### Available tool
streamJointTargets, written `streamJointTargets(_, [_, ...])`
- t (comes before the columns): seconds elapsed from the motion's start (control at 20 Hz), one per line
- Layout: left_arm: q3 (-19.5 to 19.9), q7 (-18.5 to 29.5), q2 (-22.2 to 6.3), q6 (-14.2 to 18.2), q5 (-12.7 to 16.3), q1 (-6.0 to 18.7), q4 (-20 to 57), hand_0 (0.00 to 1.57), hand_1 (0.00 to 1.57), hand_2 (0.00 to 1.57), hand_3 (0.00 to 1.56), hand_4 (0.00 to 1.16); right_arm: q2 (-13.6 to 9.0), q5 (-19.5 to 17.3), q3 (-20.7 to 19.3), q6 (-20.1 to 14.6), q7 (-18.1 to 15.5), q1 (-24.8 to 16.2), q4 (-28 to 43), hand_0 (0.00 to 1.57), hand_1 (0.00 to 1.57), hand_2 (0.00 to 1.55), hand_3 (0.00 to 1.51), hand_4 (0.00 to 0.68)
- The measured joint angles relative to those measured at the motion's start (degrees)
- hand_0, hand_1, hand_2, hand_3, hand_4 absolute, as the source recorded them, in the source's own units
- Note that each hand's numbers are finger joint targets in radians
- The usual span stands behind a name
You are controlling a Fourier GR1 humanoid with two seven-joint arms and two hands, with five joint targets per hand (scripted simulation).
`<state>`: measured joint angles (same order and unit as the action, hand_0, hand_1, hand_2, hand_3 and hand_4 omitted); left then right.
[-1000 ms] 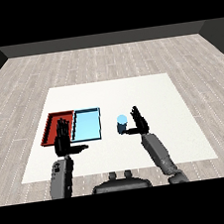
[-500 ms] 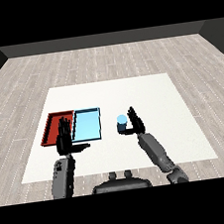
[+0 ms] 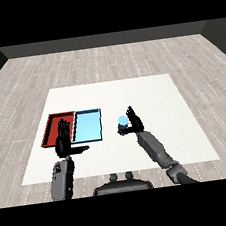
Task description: Pick the blue can and put it in the blue box
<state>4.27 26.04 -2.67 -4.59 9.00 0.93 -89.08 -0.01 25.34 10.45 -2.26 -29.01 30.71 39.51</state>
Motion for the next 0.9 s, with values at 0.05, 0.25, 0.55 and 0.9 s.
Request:
streamJointTargets(0.05, [-0.2,-0.6,0.3,0.5,-0.1,0.4,-0.3,0.00,0.00,0.00,0.00,0.00,0.0,0.1,0.4,-0.5,0.7,-0.2,0.9,0.00,0.00,0.00,0.00,0.000])
streamJointTargets(0.25, [0.0,-0.3,0.3,0.5,0.0,-0.1,-0.6,0.00,0.00,0.00,0.00,0.00,0.0,2.1,2.1,-0.9,-1.1,1.7,-2.2,0.00,0.00,0.00,0.00,0.000])
streamJointTargets(0.55, [0.1,0.6,0.1,-0.3,0.1,-1.3,-0.6,0.00,0.00,0.00,0.00,0.00,0.0,5.4,5.0,-1.2,-2.9,5.4,-7.5,0.00,0.00,0.00,0.00,0.000])
streamJointTargets(0.9, [0.2,-1.0,0.1,0.1,0.6,-0.6,-1.8,0.00,0.00,0.00,0.00,0.00,0.0,9.3,6.4,-0.9,-4.5,9.4,-12.8,0.00,0.00,0.38,0.00,0.000])
